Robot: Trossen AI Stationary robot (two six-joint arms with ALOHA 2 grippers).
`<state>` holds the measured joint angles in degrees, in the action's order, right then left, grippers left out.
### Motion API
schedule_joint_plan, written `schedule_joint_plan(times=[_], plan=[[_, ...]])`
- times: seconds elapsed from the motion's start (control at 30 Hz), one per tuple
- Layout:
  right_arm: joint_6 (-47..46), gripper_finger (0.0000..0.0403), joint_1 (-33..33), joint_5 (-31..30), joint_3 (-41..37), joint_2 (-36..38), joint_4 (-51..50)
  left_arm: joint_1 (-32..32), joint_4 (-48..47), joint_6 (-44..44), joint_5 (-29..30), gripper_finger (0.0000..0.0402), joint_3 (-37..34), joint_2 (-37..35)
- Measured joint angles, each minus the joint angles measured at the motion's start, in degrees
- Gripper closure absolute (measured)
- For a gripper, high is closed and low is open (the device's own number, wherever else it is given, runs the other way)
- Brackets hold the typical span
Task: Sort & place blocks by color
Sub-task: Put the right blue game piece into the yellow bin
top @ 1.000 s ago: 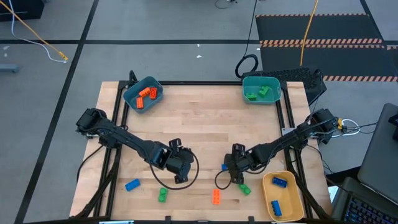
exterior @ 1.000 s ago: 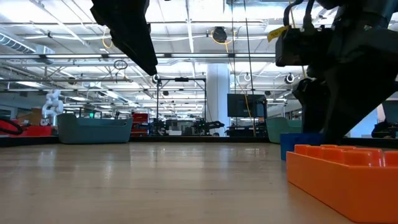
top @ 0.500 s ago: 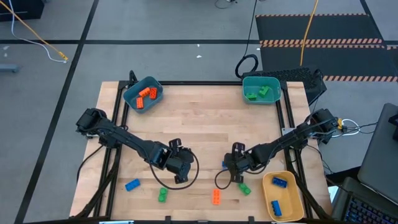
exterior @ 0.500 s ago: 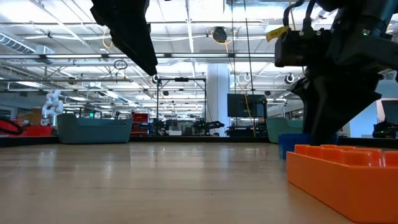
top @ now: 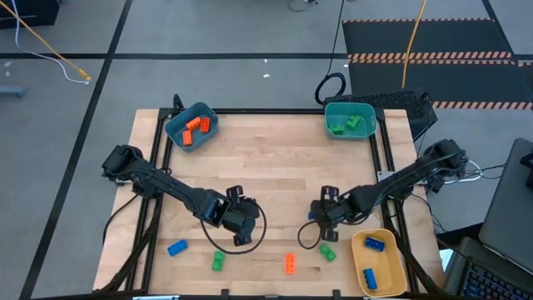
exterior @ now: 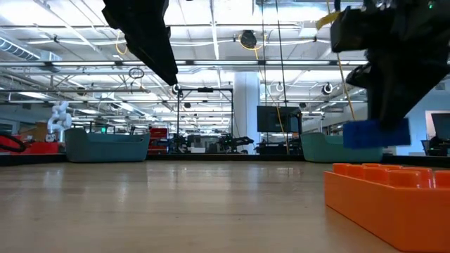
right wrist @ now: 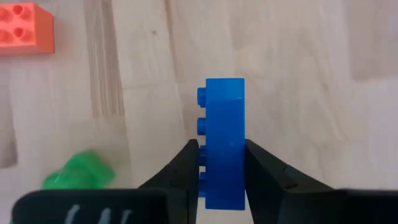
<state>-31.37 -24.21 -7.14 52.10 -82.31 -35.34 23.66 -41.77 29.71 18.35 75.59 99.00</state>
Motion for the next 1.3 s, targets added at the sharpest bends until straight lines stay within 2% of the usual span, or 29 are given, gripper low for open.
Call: schedule_joint_plan(times=[0.23,0.5,0.77,0.97,1.23,1.3], plan=[[-7.28,0.0321,-2.65,8.91,0.00,10.73,-5.67,0.00,-0.07,0.00,-0.04,0.0170,0.00,0.00],[-19.81,0.0321,-12.45,8.93,0.00,18.78,-6.89,0.00,-0.05,-0.61,-0.07,0.0170,0.00,0.00],[-36.99,0.0321,-24.30,11.88,0.00,19.23,-13.26,0.00,-0.07,-0.50,-0.09,0.0170,0.00,0.00],[-47.62,0.0321,-31.76,11.70,0.00,19.18,-16.45,0.00,-0.04,-0.46,-0.13,0.0170,0.00,0.00],[-54.00,0.0321,-34.42,11.57,-0.02,17.26,-19.92,0.00,-0.05,0.00,-0.17,0.0170,0.00,0.00],[-54.74,0.0296,-34.42,11.52,-0.02,16.73,-20.32,0.00,-0.10,0.00,-0.17,0.0170,0.00,0.00]])
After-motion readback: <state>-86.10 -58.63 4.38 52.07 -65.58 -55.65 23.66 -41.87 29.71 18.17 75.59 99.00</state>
